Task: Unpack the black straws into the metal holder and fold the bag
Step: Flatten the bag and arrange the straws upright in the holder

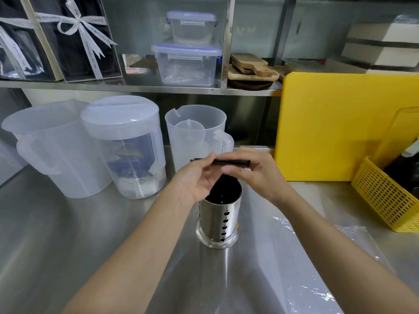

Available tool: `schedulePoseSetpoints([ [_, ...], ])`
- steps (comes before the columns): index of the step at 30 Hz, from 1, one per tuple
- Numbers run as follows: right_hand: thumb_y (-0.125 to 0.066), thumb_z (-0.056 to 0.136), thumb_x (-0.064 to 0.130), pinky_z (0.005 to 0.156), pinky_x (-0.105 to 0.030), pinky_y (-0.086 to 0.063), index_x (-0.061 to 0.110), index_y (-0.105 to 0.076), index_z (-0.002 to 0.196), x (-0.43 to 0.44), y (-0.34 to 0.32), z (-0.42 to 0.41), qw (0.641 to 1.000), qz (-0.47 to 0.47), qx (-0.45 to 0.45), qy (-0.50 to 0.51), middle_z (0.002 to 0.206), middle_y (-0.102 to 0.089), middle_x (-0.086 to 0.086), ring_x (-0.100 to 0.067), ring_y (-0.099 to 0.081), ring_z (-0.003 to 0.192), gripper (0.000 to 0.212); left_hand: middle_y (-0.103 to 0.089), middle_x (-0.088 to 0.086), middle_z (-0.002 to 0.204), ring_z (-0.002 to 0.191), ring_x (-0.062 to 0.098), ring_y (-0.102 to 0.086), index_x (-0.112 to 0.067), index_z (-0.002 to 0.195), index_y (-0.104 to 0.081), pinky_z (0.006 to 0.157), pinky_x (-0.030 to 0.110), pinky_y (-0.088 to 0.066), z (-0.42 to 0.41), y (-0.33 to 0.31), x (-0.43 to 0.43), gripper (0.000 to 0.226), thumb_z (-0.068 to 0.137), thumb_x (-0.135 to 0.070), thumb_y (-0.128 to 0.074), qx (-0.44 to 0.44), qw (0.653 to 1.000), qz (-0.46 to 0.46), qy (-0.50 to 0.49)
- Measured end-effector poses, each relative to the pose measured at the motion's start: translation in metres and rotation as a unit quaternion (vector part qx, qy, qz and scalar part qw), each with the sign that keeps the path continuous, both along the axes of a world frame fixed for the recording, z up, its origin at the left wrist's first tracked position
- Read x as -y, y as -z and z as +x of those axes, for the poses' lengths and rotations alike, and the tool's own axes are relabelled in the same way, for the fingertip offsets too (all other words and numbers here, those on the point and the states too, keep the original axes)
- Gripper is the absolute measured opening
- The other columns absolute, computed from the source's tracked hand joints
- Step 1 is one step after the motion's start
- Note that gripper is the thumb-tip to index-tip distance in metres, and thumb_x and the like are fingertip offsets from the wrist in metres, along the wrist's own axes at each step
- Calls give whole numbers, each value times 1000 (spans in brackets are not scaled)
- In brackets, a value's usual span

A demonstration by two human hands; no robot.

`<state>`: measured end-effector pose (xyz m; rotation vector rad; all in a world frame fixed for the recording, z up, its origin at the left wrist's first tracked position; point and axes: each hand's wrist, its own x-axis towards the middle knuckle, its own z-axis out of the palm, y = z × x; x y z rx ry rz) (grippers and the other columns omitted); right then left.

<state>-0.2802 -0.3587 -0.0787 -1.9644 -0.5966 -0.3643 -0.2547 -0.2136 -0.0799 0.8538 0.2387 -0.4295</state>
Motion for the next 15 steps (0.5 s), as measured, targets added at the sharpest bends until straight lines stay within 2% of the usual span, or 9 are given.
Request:
schedulePoseSetpoints([
  [3,-59,85,19,64,-9,-44,22,-64,86,-3,-10,-5,993,46,82,73,70,-62,23,2,-59,70,6,-72,8,72,64,18,-70,-6,91,-59,56,29,-58,-7,-2,-2,29,87,-35,-59,7,992,110,61],
  [6,-51,90,19,56,-7,-37,30,-53,74,0,-23,-9,978,119,102,137,58,-56,18,5,-52,57,20,-69,9,83,72,20,-66,-9,88,-59,62,32,-55,-9,-3,-11,32,86,-41,-58,41,968,242,40],
  [8,-50,93,17,55,-8,-38,23,-53,70,2,-29,-13,977,114,88,158,60,-52,13,4,-50,57,24,-69,10,82,70,20,-65,-10,85,-58,64,32,-55,-10,-1,-16,25,87,-35,-58,88,944,318,-21],
  [11,-49,94,20,52,-11,-39,9,-54,73,-3,-15,-8,984,23,15,176,58,-48,5,1,-49,54,24,-69,9,84,70,18,-64,-13,85,-58,69,34,-53,-14,7,-20,20,86,-33,-57,192,885,421,-61],
  [14,-51,91,38,63,-40,-50,8,-56,80,-7,21,5,971,-126,-90,182,67,-59,-4,-17,-59,66,32,-67,-3,76,76,20,-65,-23,81,-58,79,39,-53,-20,17,-19,21,79,-44,-59,279,809,516,-32],
  [15,-51,88,45,66,-42,-51,12,-54,83,-6,33,8,956,-191,-123,187,73,-62,-4,-23,-61,72,34,-64,-9,74,80,19,-65,-25,85,-59,81,40,-52,-24,20,-17,22,79,-46,-59,297,778,554,-12],
])
